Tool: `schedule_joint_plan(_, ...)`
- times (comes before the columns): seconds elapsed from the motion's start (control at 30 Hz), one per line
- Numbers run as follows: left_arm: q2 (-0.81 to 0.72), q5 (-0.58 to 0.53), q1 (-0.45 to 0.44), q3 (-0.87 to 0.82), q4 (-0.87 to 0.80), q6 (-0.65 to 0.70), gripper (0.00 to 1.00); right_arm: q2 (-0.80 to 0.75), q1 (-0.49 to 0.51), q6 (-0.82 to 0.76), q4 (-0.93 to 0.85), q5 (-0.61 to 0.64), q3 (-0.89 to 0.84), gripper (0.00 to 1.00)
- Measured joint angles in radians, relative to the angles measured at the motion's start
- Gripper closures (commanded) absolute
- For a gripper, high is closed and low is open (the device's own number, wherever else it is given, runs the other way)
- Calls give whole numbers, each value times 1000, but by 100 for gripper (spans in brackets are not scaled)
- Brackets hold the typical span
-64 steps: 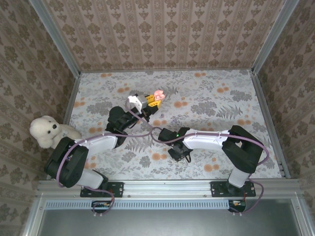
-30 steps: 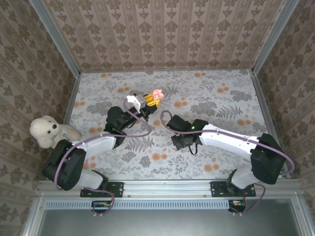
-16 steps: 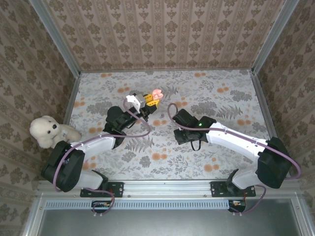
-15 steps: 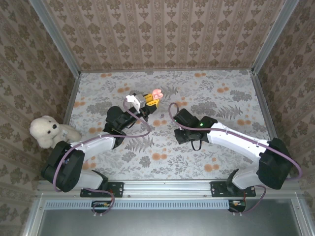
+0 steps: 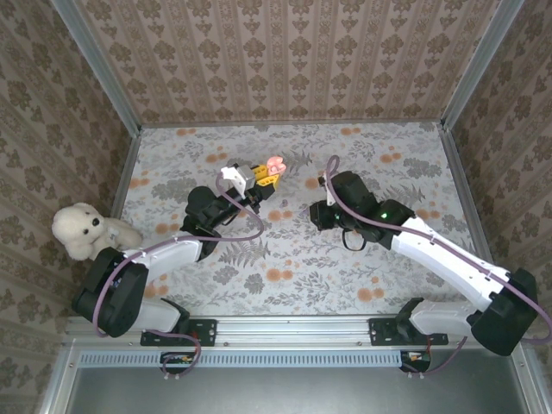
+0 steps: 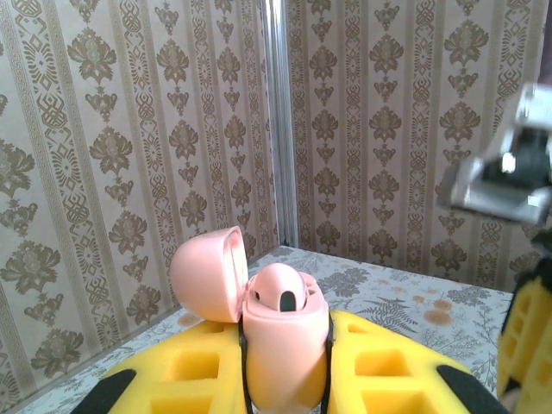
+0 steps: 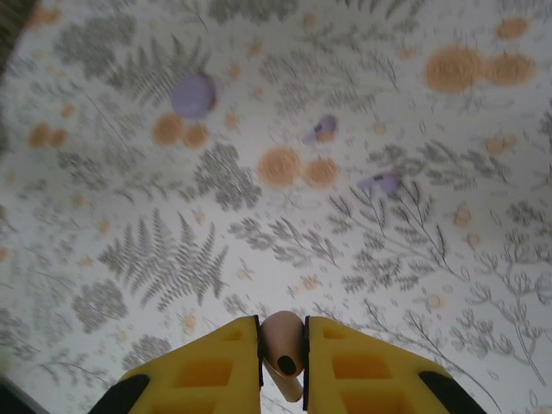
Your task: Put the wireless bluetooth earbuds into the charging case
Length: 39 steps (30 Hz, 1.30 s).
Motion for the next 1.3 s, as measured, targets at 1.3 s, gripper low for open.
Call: schedule_joint_plan(1.3, 17, 38, -2, 97, 31, -82, 100, 70, -84, 63, 636, -219, 145, 80)
